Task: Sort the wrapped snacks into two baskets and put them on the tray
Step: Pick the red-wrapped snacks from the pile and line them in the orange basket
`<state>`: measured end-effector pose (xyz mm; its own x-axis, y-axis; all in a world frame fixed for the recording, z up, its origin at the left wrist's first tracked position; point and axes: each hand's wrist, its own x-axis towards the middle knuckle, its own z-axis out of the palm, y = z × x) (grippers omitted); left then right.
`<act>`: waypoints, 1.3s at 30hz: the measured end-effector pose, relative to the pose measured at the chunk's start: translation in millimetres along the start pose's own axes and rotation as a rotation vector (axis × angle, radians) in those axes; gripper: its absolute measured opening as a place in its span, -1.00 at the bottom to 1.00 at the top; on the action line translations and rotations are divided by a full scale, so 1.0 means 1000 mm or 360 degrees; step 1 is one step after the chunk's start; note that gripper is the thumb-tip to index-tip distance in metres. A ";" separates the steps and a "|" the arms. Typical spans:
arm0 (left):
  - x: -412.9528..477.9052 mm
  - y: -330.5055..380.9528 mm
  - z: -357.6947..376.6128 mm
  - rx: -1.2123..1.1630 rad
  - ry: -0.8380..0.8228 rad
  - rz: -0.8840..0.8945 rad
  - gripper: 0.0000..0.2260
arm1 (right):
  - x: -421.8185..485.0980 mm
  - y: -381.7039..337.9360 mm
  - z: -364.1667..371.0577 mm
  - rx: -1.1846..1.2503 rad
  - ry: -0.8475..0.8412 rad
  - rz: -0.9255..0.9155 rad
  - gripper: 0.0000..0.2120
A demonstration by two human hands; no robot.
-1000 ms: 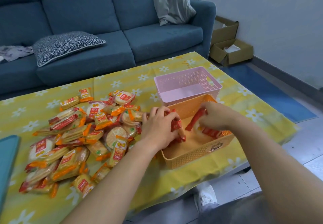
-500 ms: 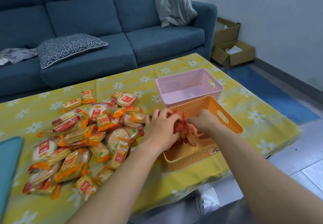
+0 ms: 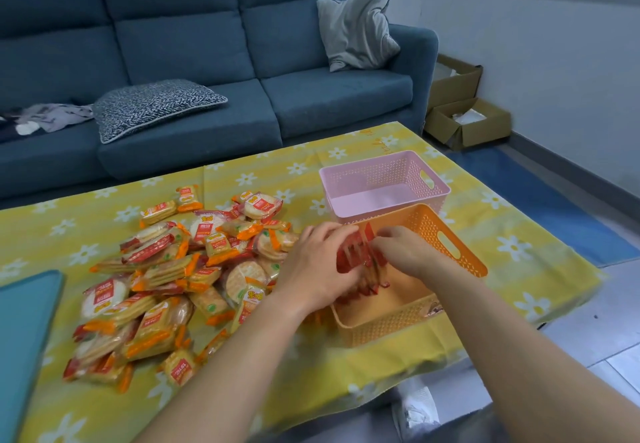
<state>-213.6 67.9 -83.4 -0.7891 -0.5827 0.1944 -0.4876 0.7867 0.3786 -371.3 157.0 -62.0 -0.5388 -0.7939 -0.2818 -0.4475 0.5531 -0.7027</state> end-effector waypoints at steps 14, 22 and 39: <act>-0.118 -0.130 -0.083 0.0105 -0.0030 -0.0823 -0.83 | -0.014 -0.110 0.117 -0.0414 -0.0061 -0.0706 -0.70; -0.096 -0.140 -0.059 -0.0035 0.0019 -0.0703 -0.74 | 0.022 -0.115 0.182 -0.0479 -0.0097 -0.0188 -0.55; -0.072 -0.199 -0.103 -0.0726 0.0390 -0.1036 -0.69 | 0.053 -0.131 0.168 -0.0285 0.0003 -0.0741 -0.57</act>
<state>-21.6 -67.9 -79.0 -0.2722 -0.9621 -0.0190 -0.5775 0.1475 0.8030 -220.8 0.2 -94.5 -0.2538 -0.9666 0.0365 -0.7565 0.1748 -0.6302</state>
